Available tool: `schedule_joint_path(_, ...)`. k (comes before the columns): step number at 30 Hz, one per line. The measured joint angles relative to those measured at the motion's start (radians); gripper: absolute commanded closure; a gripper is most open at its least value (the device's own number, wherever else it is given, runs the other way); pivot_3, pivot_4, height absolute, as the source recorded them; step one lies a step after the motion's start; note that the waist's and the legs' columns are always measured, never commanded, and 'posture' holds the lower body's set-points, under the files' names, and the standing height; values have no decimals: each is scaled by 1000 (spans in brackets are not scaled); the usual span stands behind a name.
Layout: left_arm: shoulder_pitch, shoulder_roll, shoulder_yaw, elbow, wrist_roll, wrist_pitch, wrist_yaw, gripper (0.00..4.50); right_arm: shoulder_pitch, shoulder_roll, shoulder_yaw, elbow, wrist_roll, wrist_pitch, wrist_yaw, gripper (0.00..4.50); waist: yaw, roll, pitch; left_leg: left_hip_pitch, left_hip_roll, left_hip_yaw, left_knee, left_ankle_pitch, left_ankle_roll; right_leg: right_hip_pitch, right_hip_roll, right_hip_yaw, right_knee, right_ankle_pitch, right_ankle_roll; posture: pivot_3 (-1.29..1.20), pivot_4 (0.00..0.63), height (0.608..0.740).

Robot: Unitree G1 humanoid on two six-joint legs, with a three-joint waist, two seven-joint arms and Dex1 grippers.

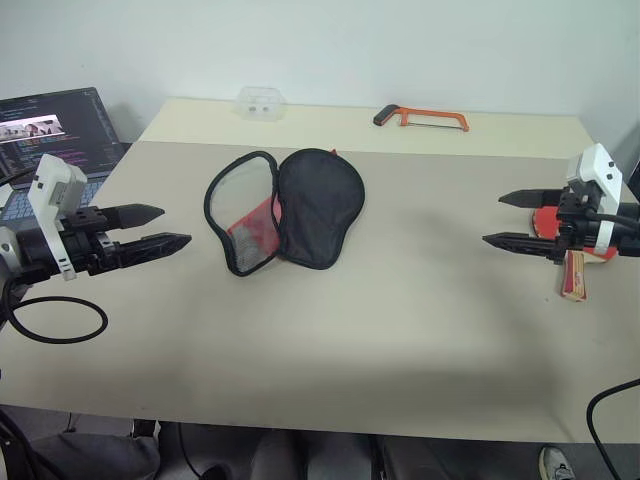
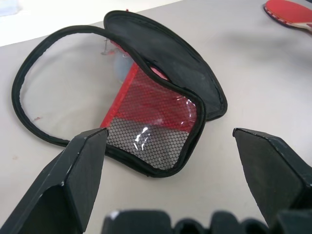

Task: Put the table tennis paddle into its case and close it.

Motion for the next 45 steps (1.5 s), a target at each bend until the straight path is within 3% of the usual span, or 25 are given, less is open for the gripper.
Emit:
schedule_joint_path(5,-28,-9,-18,8,17,-4,38,0,-32,36,8,1,-1,-21,-20,20,1,0,0,0,0,0,0,0,0,0,0,0,0,0,0,0,150,740)
schedule_joint_path(9,-108,-73,-48,23,42,33,167,0,-50,55,20,1,0,-22,-20,20,3,0,0,0,-1,0,0,0,0,0,0,0,0,0,0,0,150,740)
schedule_joint_path(15,-235,-384,18,34,8,328,605,0,-76,72,31,19,-8,-48,-20,20,9,-1,0,-1,-1,-2,2,0,0,1,0,-1,1,0,0,0,150,740)
schedule_joint_path(22,-123,-696,-7,-133,92,355,956,0,-75,81,33,7,-7,-46,-35,20,6,-1,0,-1,0,-2,2,0,-1,1,0,0,0,0,0,0,150,740)
schedule_joint_path(30,-56,-779,5,-197,161,277,1104,0,-68,50,40,0,-11,-41,-30,20,8,-1,0,2,-1,-4,2,0,-1,7,0,-2,-1,0,0,0,150,740)
schedule_joint_path(37,-106,-863,-3,-140,184,214,1163,0,-68,47,40,-2,-12,-38,-36,20,20,-1,-1,7,-3,-8,2,0,-1,15,0,-5,-3,0,0,0,150,740)
schedule_joint_path(40,-137,-890,-48,-104,194,188,1155,563,-69,47,51,-2,-20,-38,-37,0,30,-1,-1,8,-4,-9,2,0,-1,18,0,-6,-5,0,1,0,150,740)
schedule_joint_path(45,-151,-940,-76,-102,204,192,1190,2397,-69,44,61,-2,-22,-38,-37,0,37,-1,-1,8,-4,-10,1,0,-1,19,0,-6,-7,0,1,0,150,740)
